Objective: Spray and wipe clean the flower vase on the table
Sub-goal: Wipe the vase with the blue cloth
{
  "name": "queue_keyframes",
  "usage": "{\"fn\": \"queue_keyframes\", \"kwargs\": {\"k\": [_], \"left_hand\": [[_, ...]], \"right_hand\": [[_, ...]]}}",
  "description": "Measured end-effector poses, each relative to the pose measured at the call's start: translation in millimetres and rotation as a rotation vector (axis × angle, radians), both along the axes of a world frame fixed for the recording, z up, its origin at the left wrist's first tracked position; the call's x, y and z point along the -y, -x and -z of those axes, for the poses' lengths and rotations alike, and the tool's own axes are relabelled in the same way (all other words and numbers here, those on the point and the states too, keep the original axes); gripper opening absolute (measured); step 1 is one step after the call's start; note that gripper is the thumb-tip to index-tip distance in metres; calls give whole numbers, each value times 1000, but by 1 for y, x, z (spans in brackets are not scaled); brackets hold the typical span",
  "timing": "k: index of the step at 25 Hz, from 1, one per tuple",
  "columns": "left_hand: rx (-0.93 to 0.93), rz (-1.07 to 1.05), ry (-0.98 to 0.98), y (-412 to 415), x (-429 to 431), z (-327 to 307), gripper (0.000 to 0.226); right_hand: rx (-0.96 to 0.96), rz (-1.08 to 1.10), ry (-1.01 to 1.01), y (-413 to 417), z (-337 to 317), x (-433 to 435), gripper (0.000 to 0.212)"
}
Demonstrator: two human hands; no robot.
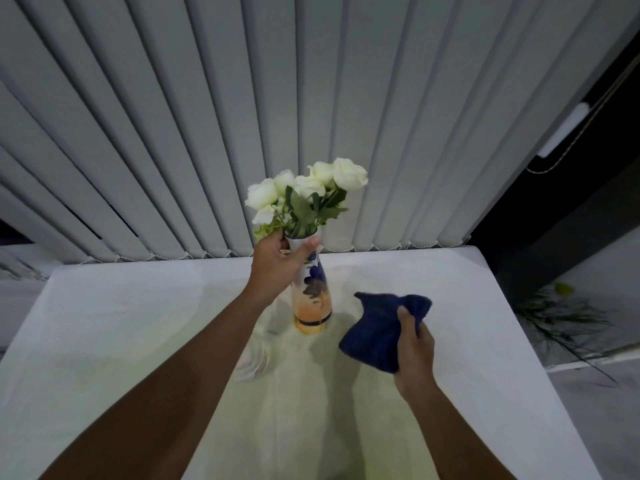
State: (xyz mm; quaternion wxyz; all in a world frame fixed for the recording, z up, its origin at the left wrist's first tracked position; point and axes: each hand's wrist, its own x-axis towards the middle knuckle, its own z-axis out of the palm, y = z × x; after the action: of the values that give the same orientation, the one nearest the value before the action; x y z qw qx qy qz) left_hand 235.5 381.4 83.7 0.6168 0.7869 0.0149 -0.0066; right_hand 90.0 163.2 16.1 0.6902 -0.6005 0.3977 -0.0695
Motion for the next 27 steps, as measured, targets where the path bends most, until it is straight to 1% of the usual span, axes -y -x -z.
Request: {"fn": "queue_keyframes", "kwargs": {"k": [1, 2, 4, 5, 7, 8, 10, 11, 12, 13, 15, 17, 18, 21, 23, 25, 27], "left_hand": [[-11, 7, 42, -3, 0, -11, 45], [-13, 18, 71, -5, 0, -24, 48], [2, 44, 94, -8, 1, -51, 53], [17, 56, 94, -10, 1, -64, 52], [45, 66, 69, -12, 2, -85, 44], [53, 64, 55, -14, 2, -94, 37], [56, 62, 53, -16, 1, -109, 28], [55, 64, 62, -15, 0, -116, 26], [58, 65, 74, -14, -2, -123, 25], [64, 62, 86, -13, -5, -129, 28], [70, 43, 103, -14, -12, -136, 38], [55, 29, 99, -13, -18, -139, 42], [54, 30, 85, -13, -20, -139, 43], [59, 51, 55, -9, -18, -141, 43], [48, 50, 66, -9, -16, -143, 43], [41, 49, 84, -10, -14, -147, 41], [51, 49, 95, -10, -12, -151, 38]], "right_hand": [[107, 12, -42, -16, -25, 2, 14], [229, -14, -13, -32, -54, 1, 12], [418, -147, 158, -58, -110, -11, 16], [477, -231, 261, -69, -132, -20, 20], [542, -387, 449, -85, -159, -47, 28], [565, -464, 541, -87, -164, -60, 37], [614, -567, 693, -82, -163, -82, 63], [629, -594, 751, -75, -159, -89, 71], [656, -618, 808, -68, -153, -93, 74], [697, -650, 876, -62, -144, -93, 74], [797, -743, 1049, -51, -126, -91, 64], [889, -831, 1211, -38, -106, -90, 53], [934, -868, 1257, -32, -96, -89, 50], [993, -903, 1283, -20, -80, -78, 45], [1011, -909, 1293, -14, -70, -66, 45], [1012, -907, 1294, -6, -58, -52, 53], [999, -870, 1209, 0, -49, -41, 63]]}}
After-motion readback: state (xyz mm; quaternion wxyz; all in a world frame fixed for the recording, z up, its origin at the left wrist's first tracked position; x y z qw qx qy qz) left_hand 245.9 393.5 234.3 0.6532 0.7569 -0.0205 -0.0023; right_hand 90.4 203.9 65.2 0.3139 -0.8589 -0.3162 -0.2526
